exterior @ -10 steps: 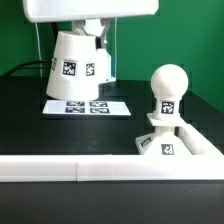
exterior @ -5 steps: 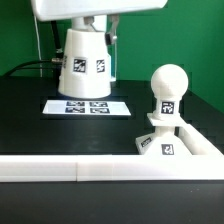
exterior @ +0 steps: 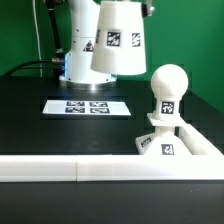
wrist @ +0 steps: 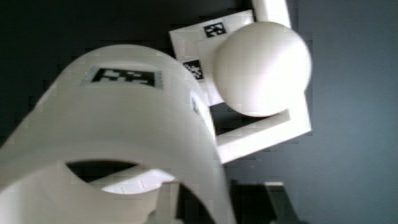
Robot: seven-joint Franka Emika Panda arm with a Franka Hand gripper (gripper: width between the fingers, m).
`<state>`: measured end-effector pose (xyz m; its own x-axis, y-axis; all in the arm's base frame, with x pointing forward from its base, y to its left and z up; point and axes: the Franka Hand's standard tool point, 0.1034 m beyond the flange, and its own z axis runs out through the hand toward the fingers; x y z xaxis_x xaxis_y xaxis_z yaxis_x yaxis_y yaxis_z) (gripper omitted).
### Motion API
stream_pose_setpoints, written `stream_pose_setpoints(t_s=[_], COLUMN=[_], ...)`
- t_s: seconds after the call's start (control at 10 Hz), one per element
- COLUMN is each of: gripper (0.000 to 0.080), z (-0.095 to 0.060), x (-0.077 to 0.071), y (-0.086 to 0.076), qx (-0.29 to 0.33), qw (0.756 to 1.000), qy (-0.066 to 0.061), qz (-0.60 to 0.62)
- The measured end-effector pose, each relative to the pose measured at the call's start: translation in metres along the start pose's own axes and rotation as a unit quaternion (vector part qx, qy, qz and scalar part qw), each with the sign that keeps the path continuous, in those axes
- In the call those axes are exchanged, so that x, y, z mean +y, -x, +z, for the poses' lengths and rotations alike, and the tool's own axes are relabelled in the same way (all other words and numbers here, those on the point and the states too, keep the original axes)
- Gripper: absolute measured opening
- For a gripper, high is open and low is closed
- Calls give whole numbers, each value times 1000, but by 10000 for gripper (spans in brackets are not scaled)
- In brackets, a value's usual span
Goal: Assemble lamp
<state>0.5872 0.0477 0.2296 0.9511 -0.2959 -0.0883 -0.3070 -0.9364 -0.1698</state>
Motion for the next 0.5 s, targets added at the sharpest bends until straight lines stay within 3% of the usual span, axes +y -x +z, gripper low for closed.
stream_pose_setpoints(t_s=[0.2,0.5], gripper=[44,44], z=[-11,4], x=[-30,-56], y=[1,5], qx=[-2,-8], qw=[1000,1000], qy=[-1,3], qz=[18,29])
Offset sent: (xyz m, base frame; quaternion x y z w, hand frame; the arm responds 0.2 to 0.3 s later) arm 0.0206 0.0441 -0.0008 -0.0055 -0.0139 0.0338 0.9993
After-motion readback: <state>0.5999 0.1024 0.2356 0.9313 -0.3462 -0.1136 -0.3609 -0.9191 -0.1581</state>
